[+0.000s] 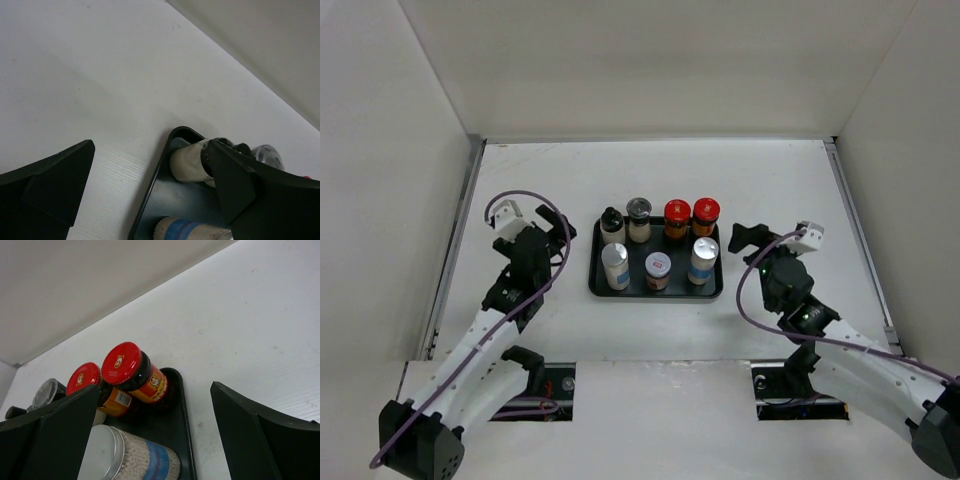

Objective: Organize the condiment bottles

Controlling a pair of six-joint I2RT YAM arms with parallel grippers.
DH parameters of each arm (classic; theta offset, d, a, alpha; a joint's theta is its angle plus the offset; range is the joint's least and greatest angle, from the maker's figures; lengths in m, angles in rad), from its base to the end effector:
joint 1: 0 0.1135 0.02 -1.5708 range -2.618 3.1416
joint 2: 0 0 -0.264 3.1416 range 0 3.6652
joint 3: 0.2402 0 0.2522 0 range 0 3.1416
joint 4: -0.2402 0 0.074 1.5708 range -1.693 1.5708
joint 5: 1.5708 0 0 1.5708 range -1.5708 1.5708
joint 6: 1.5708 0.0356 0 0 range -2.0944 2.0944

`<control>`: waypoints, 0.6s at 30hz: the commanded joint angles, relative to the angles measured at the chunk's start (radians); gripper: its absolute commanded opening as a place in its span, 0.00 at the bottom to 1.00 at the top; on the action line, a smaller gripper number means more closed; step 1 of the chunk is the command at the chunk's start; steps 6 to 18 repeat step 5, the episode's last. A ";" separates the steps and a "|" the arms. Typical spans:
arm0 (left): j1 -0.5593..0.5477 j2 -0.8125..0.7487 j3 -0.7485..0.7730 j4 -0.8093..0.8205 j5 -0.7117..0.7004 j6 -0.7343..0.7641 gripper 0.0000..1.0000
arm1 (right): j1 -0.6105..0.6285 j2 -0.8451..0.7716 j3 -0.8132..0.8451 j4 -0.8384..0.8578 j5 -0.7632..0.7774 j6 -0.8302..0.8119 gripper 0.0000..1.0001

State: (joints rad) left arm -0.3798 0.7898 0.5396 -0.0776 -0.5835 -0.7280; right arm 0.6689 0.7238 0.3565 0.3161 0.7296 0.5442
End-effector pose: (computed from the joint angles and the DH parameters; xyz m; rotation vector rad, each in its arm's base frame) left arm 0.1786 -0.0502 0.2651 -0.6958 1.7125 -0.2192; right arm 0.1502 0.0885 0.2512 0.4566 1.5543 0.3469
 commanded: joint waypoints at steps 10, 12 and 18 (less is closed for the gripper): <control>0.009 0.038 0.072 -0.054 0.013 0.019 1.00 | -0.002 0.008 0.002 0.066 -0.055 0.034 1.00; 0.009 0.038 0.072 -0.054 0.013 0.019 1.00 | -0.002 0.008 0.002 0.066 -0.055 0.034 1.00; 0.009 0.038 0.072 -0.054 0.013 0.019 1.00 | -0.002 0.008 0.002 0.066 -0.055 0.034 1.00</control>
